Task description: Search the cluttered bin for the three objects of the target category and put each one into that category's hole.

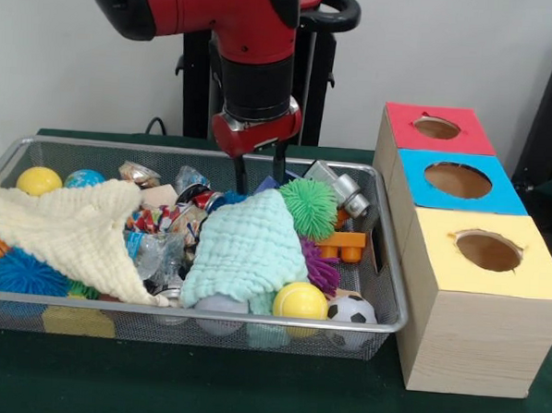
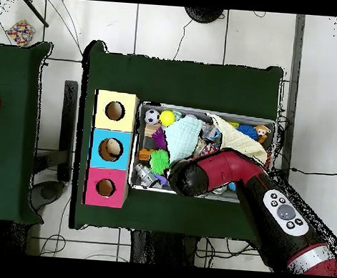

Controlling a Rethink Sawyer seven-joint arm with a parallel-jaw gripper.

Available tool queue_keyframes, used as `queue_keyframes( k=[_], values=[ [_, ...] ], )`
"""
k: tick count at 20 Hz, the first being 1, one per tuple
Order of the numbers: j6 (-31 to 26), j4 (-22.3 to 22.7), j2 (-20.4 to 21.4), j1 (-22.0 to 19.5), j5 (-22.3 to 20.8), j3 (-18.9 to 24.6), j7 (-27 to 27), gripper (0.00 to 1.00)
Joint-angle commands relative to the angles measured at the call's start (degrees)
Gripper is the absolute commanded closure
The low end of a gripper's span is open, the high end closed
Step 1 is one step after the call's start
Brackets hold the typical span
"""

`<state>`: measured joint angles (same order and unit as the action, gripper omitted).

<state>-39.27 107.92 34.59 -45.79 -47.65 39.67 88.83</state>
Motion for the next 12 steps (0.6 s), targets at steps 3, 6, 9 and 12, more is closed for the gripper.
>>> queue_keyframes(
  k=[3,6,9,12],
  values=[
    [-3.5,-8.2,-0.1,0.9,-2.8,2.1,-13.7,0.0],
    [-2.8,-8.7,-0.2,1.1,-3.2,2.3,-13.8,0.0],
    [-1.8,-9.3,-0.4,1.3,-3.8,2.4,-13.8,0.0],
    [-1.7,-9.9,-0.3,1.6,-3.8,2.4,-13.8,0.0]
  ],
)
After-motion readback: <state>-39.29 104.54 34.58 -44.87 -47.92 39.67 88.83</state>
